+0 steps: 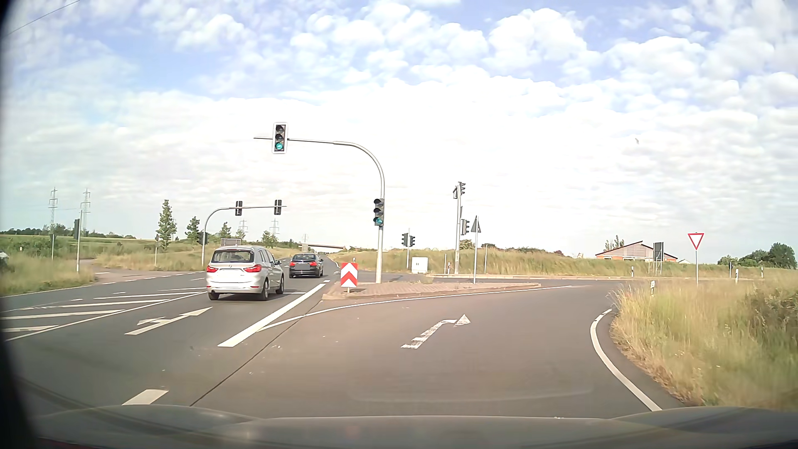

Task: Follow the waypoints while adhering to traffic rules and regulations

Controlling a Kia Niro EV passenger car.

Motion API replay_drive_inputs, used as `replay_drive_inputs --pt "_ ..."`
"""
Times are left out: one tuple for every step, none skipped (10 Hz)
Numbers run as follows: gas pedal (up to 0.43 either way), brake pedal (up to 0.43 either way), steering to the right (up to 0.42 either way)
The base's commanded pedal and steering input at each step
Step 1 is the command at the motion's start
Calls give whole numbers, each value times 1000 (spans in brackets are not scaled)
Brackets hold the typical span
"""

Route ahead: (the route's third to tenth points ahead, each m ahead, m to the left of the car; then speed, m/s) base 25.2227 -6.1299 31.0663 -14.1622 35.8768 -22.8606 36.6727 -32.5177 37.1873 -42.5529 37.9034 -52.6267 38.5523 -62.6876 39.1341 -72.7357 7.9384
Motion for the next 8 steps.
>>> replay_drive_inputs --pt "87 30 89" --pt "87 30 98" --pt "98 30 110" --pt "98 30 119" --pt "98 30 127" --pt "110 30 132" --pt "110 30 136" --pt "130 30 141"
